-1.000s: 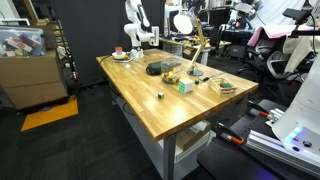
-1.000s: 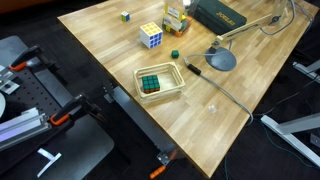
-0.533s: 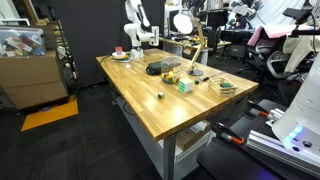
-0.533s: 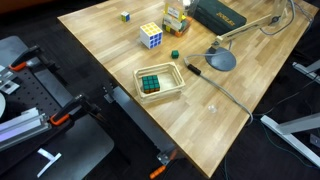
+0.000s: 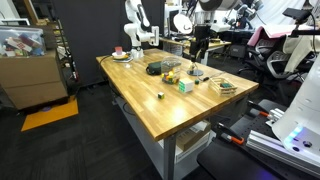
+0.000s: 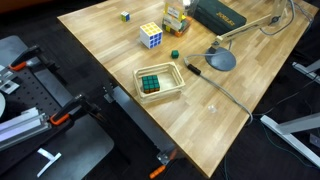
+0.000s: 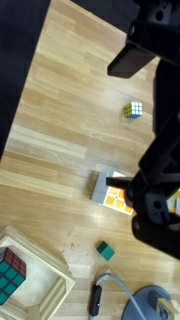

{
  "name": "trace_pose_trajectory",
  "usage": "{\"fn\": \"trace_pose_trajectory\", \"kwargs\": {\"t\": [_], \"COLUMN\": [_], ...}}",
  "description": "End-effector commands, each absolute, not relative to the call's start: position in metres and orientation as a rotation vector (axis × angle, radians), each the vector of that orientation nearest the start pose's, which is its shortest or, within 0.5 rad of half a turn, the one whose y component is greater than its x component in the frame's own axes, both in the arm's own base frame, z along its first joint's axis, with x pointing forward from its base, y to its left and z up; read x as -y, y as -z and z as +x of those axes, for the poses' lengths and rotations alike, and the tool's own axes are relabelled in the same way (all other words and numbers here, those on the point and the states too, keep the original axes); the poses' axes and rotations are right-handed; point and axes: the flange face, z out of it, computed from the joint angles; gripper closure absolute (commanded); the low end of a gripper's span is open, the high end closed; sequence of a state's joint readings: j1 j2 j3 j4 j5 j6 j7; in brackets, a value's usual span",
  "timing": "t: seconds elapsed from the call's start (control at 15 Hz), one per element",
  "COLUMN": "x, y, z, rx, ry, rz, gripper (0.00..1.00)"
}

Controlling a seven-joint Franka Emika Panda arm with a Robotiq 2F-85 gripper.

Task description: Move the rubik's cube near the clear bottle to the left

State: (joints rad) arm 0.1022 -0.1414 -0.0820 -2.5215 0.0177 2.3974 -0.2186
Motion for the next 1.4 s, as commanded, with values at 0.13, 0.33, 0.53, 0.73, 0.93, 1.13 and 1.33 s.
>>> {"fn": "trace_pose_trajectory", "kwargs": {"t": [0.13,0.33,0.53,0.73,0.93,1.13,1.33], "x": [-0.006,-0.008,-0.005,0.007,0.017,0.022,0.028], "y": [-0.317,-0.321,-0.321,-0.321,-0.32,-0.3,-0.262], "z": [0.469,0.47,0.472,0.488,0.51,0.533,0.554], "rx": [0.27,0.264,0.244,0.205,0.161,0.106,0.037], "ry": [0.019,0.032,0.033,0.076,0.113,0.066,-0.028], "rz": [-3.114,-3.115,-3.124,-3.145,-3.177,-3.167,-3.141], "gripper": [0.0,0.0,0.0,0.0,0.0,0.0,0.0]}}
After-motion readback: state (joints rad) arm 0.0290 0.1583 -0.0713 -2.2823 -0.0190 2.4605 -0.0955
